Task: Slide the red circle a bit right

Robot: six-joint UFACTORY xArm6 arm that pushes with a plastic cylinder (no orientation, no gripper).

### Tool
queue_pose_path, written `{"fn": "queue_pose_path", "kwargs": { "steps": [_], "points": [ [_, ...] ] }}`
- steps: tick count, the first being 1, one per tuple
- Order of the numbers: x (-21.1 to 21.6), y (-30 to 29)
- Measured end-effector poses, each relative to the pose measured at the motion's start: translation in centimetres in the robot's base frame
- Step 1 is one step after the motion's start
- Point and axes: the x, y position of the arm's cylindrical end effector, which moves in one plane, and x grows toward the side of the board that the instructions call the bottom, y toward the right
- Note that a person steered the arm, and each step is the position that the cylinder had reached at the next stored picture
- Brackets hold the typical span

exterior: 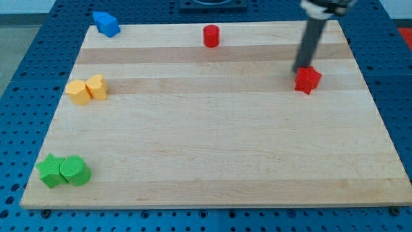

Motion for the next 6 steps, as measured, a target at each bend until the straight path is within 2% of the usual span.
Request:
{"fn": "queue_pose_path", "kwargs": {
  "steps": [1, 2, 3, 4, 5, 6],
  "points": [
    [0.0, -7.0],
    [0.0, -16.5],
    [-2.3, -22.9],
    [-6.4, -25.3],
    [-10.1, -25.3],
    [-12.4, -22.7]
  ]
}}
